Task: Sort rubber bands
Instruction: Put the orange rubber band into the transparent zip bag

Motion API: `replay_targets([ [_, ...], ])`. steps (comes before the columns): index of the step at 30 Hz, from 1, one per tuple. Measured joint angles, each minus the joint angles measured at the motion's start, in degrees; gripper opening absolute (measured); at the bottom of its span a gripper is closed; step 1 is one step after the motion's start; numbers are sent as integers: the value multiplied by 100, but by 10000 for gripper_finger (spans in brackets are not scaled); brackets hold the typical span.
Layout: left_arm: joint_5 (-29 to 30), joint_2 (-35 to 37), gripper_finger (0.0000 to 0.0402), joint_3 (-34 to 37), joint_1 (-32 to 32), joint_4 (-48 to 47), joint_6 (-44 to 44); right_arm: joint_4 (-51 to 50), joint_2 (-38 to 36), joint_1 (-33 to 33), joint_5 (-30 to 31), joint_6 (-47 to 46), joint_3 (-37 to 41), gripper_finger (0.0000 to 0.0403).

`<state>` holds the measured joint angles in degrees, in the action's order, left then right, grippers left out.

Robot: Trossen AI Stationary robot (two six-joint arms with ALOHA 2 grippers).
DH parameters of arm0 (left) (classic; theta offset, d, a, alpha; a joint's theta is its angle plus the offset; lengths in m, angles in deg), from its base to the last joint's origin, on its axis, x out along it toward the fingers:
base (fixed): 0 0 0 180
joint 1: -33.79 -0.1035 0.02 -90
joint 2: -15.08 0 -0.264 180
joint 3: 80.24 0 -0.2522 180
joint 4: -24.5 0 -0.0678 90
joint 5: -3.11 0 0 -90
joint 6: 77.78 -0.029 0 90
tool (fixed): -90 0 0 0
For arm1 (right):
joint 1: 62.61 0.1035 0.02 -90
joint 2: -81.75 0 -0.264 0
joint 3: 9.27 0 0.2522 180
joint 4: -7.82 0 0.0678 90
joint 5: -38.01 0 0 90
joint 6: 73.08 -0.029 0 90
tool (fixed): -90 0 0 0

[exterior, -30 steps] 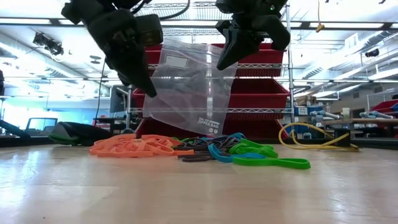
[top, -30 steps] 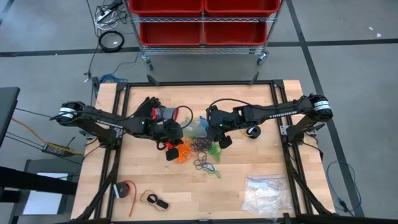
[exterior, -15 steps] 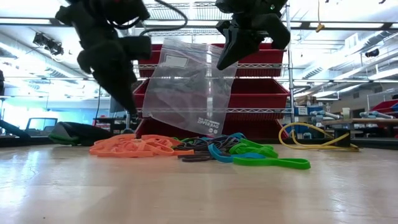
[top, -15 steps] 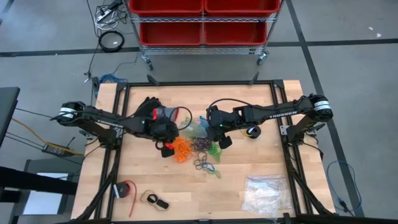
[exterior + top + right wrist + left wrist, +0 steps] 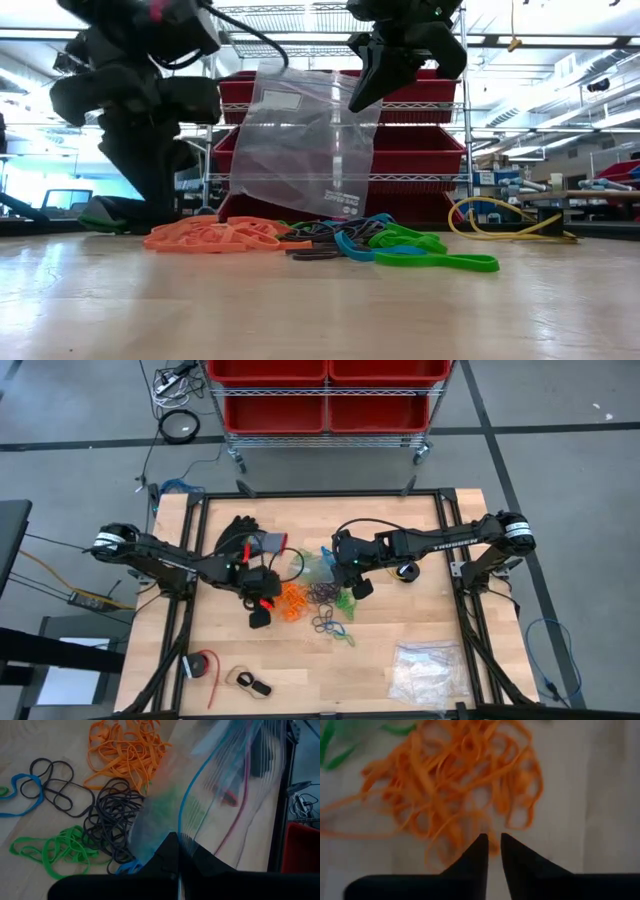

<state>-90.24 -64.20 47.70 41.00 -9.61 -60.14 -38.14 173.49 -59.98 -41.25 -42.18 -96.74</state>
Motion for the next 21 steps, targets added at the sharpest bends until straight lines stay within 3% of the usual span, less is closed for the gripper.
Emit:
replay_targets([
  [4,26,0,107,109,127,523,213,0,0,0,0,1,0,0],
  [10,262,1,161,111,151,381,366,0,0,0,-33,-32,0,0],
  [21,586,-19,151,111,159,400,265,0,0,2,-42,-34,0,0],
])
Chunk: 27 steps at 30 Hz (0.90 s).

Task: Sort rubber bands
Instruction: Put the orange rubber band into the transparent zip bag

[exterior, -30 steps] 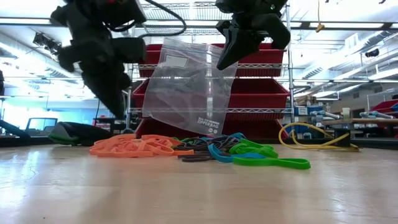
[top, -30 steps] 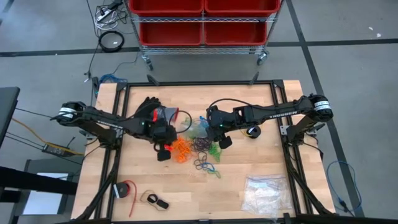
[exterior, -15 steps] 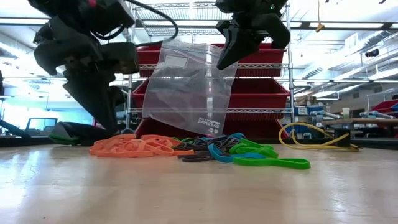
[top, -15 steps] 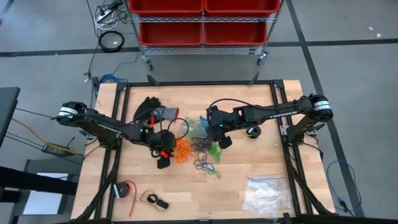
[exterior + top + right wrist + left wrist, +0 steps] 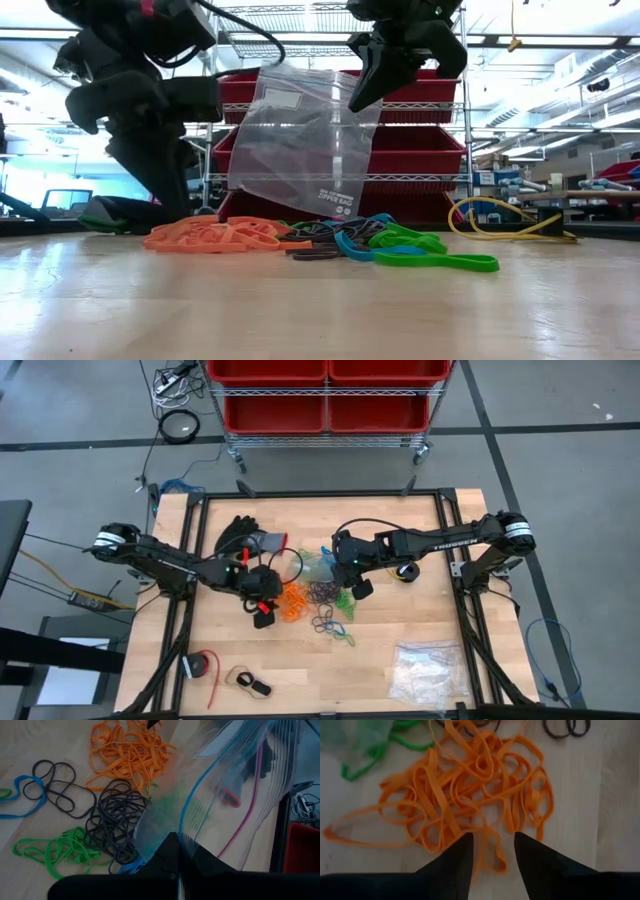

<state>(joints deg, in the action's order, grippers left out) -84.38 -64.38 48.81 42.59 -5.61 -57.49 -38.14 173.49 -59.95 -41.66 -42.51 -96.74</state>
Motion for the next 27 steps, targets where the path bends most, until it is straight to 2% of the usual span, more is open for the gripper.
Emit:
replay_targets([
  [6,403,-4,152,0,0,69,-66,-28,0,-27,2,-2,0,0],
  [10,432,-60,152,17,1,115,-72,-201,0,-63,4,-57,0,0],
  [16,458,-247,152,428,70,703,94,-635,0,-79,130,-105,0,0],
  [20,794,-260,150,538,70,1030,237,-807,0,-79,199,-109,0,0],
  [24,887,-260,122,540,72,1254,114,-887,0,-79,201,-113,0,0],
  [27,882,-260,78,540,74,1279,22,-909,0,-81,201,-120,0,0],
])
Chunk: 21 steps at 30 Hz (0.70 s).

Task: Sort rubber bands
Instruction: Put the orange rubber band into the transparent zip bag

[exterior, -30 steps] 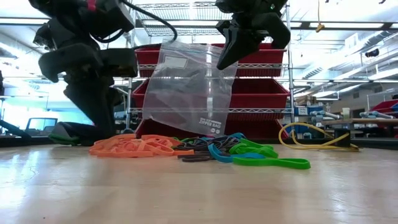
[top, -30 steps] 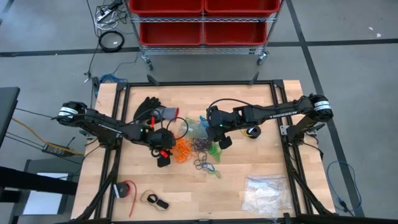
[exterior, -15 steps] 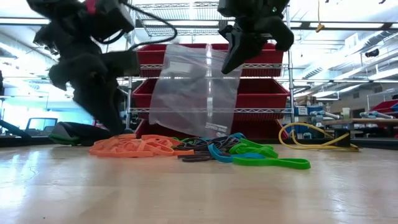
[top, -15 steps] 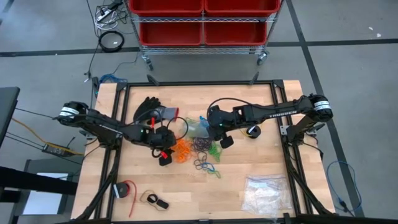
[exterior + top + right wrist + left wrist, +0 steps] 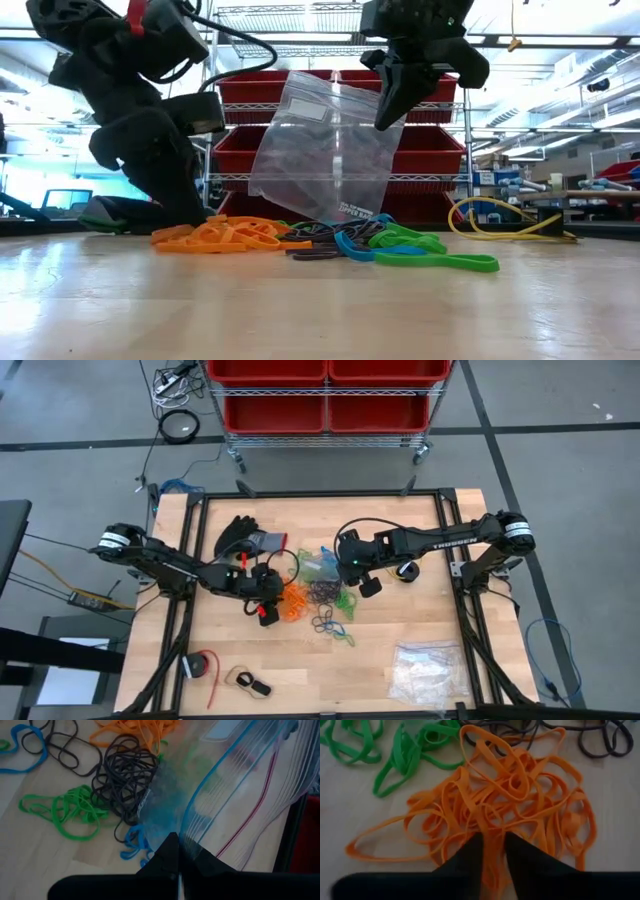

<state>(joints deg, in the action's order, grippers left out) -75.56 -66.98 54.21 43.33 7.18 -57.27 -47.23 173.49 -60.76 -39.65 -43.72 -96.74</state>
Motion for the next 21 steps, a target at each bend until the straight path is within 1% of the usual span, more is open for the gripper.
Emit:
replay_targets([
  [3,-89,4,27,-24,0,-11,-57,3,0,0,0,-31,0,0],
  [5,-208,4,9,-61,-2,-9,-68,7,0,0,0,-59,0,0],
  [9,-217,23,5,-144,0,-20,-86,6,0,0,0,-73,0,0],
  [13,-194,240,3,-318,0,-154,-226,3,0,0,-3,-134,0,0],
  [17,15,645,2,-610,0,-605,-446,-2,0,0,-11,-142,0,0],
  [21,345,1117,1,-940,0,-1293,-666,0,0,0,-47,-187,0,0],
])
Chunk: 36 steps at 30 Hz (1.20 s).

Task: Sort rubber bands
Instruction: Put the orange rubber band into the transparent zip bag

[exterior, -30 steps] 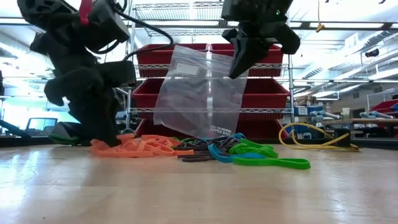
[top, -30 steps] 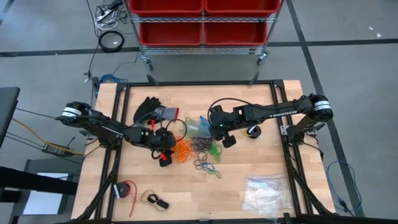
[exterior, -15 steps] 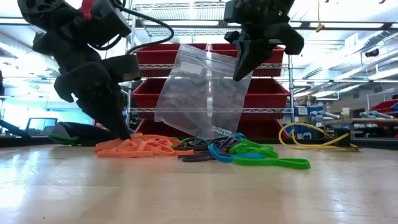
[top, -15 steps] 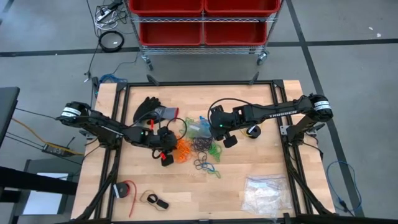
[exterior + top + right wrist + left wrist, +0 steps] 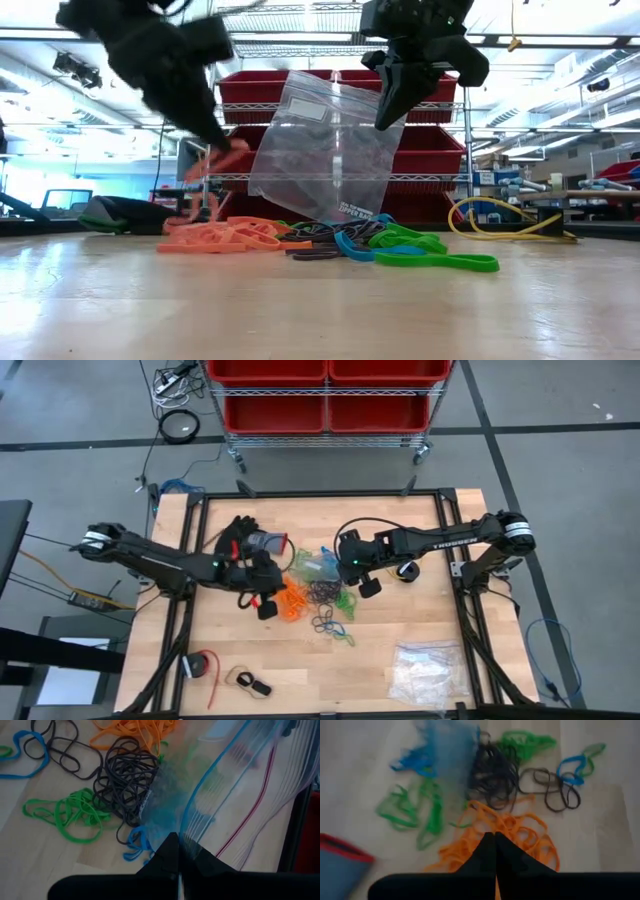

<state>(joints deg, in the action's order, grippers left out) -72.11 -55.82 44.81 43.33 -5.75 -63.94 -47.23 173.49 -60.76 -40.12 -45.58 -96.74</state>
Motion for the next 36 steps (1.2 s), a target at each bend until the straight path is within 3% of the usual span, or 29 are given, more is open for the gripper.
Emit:
replay_targets([
  [8,353,812,1,-328,-6,-174,-358,144,0,0,-64,-1,0,0],
  [19,319,809,0,-463,-354,2190,-1531,613,0,43,-351,305,-2,0],
  [22,-122,681,0,-485,-600,2999,-1680,614,-2,42,-352,309,-2,0],
  [31,-1702,-305,0,-460,-1212,4198,-1328,697,-2,42,-310,320,-2,0],
  [36,-1851,-680,0,-455,-1280,4374,-1191,679,-2,42,-309,320,-2,0],
])
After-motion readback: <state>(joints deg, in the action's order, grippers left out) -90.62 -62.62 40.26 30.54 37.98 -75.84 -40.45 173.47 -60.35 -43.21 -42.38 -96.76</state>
